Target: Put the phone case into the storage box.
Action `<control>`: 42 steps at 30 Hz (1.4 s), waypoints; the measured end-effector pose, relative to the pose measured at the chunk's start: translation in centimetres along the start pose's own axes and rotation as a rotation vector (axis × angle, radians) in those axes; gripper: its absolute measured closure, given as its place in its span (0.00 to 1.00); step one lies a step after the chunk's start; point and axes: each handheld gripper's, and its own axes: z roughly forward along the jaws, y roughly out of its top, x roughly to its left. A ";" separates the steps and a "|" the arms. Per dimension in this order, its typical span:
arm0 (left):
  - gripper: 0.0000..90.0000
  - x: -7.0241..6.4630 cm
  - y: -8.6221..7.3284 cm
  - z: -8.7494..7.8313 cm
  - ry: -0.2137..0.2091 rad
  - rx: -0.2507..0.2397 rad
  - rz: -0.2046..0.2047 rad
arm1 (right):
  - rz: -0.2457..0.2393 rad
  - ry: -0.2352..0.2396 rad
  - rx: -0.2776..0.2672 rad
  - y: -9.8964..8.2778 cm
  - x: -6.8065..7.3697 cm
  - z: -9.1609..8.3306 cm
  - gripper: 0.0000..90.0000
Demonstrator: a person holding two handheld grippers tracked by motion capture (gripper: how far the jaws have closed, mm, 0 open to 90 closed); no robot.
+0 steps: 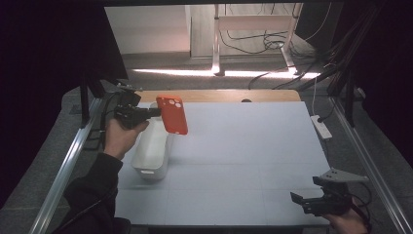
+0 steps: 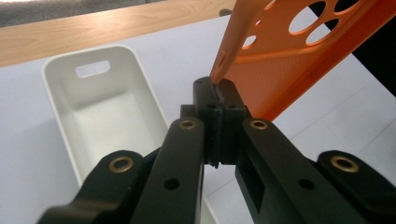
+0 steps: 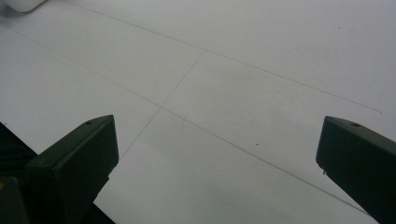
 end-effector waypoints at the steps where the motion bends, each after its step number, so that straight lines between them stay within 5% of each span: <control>1: 0.99 0.1 0.1 0.0 0.007 0.001 0.000 | 0.002 0.000 -0.002 -0.1 0.0 -0.1 0.00; 42: 1.00 5.4 1.2 0.7 0.142 -0.033 -0.084 | 0.005 -0.004 0.006 -0.7 -0.1 -0.4 0.00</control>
